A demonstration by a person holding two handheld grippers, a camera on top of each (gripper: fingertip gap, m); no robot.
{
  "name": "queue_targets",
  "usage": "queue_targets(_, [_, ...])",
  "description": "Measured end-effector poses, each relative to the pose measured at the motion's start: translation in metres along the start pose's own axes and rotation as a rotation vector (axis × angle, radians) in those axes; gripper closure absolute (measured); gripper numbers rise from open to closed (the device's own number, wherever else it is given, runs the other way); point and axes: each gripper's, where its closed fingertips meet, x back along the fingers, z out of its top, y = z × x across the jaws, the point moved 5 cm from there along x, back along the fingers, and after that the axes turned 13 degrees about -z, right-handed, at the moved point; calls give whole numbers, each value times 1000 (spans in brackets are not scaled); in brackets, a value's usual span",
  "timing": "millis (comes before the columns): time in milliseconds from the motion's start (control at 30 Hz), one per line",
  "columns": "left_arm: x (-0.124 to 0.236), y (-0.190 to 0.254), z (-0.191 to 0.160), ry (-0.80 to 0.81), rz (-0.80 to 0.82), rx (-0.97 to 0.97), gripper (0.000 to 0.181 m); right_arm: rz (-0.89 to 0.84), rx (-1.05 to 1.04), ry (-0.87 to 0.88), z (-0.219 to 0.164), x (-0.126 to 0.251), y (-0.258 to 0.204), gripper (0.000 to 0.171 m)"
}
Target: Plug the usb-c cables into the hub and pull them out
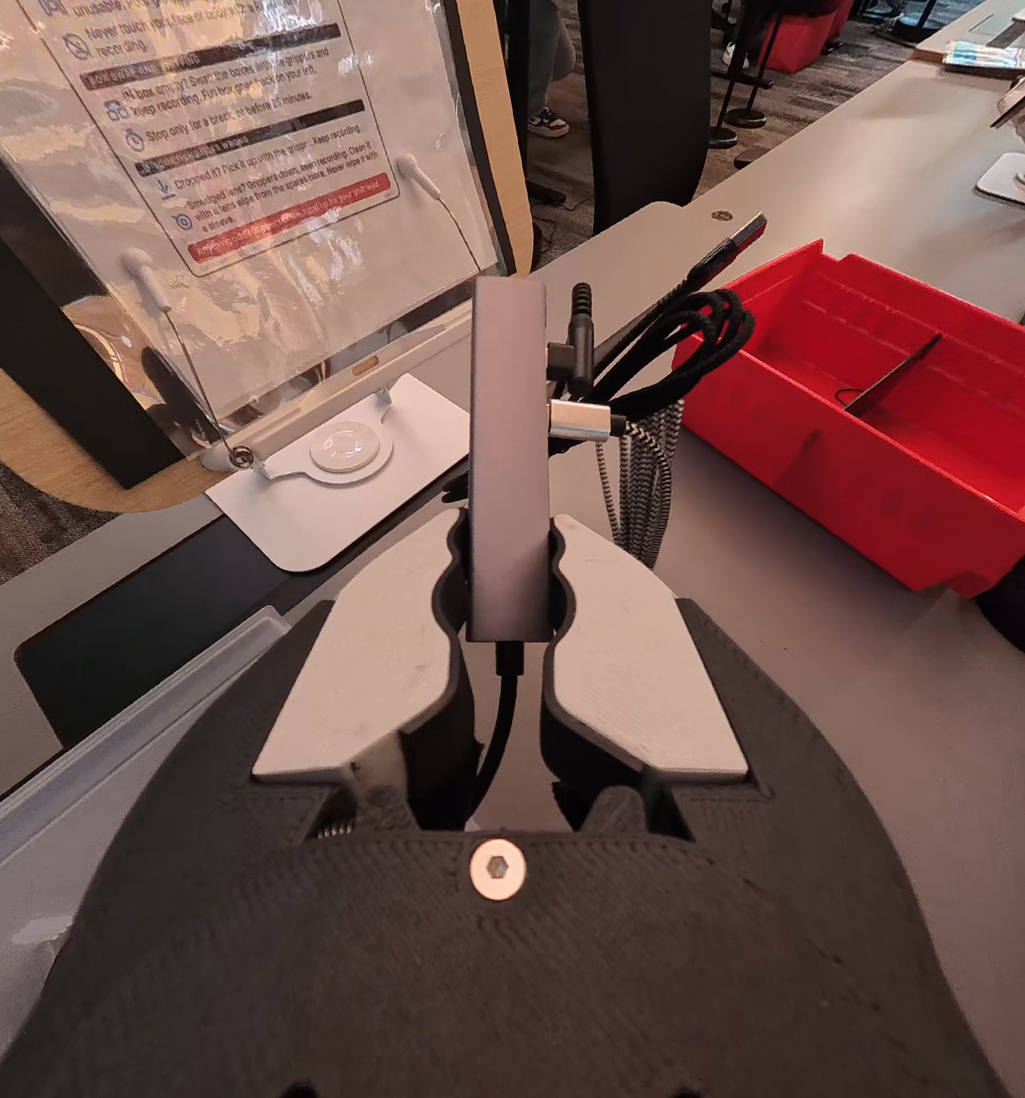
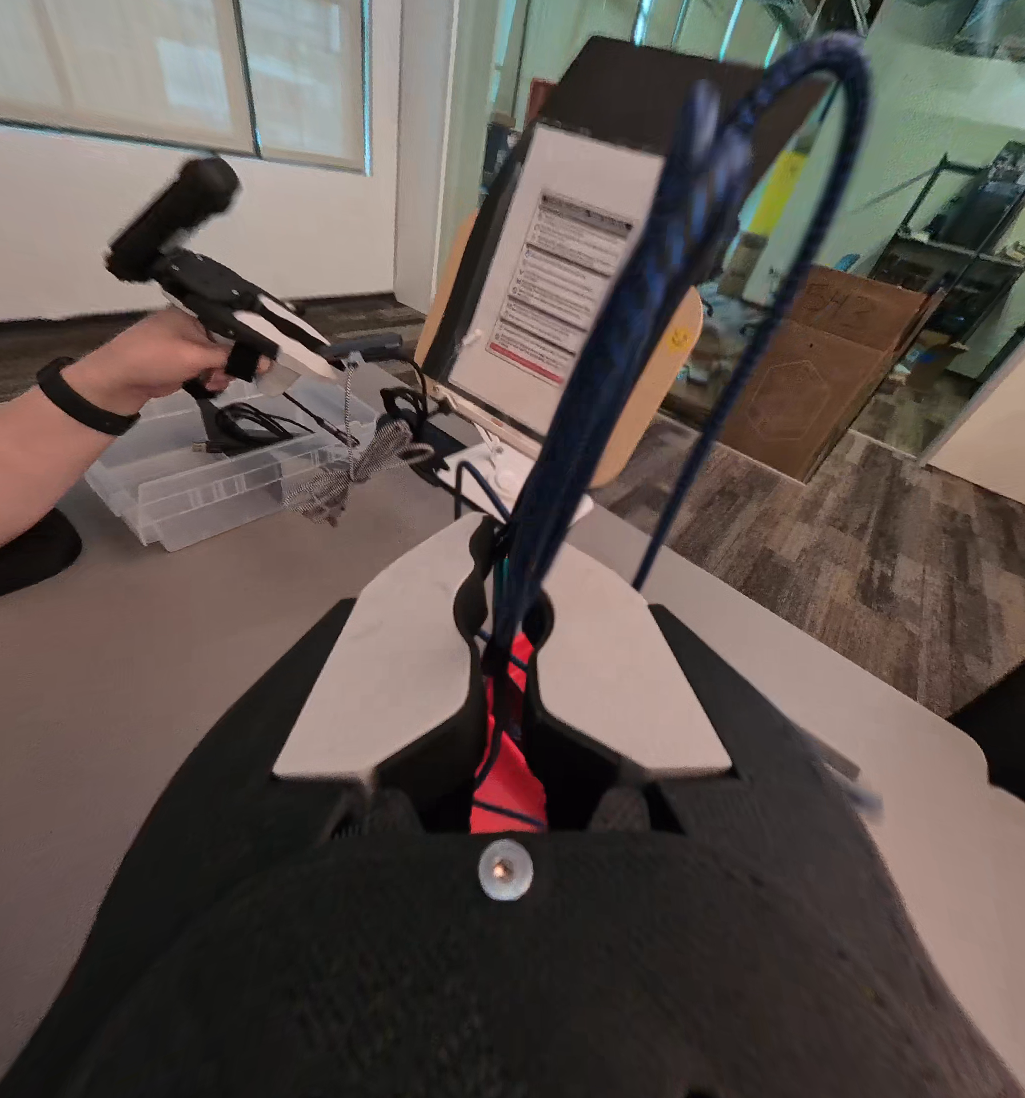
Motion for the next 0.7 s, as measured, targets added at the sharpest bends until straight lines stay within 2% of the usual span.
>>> queue_targets(267, [-3,2,-1,-10,-8,-3,160,55,-7,-249,-40,-34,4,165])
queue_targets(533, [-4,3,-2,-19,-13,-5,159,-40,107,-152,-16,-36,-10,165])
queue_targets(700, [-5,4,-2,-21,-14,-7,159,30,141,-405,-53,-46,-13,165])
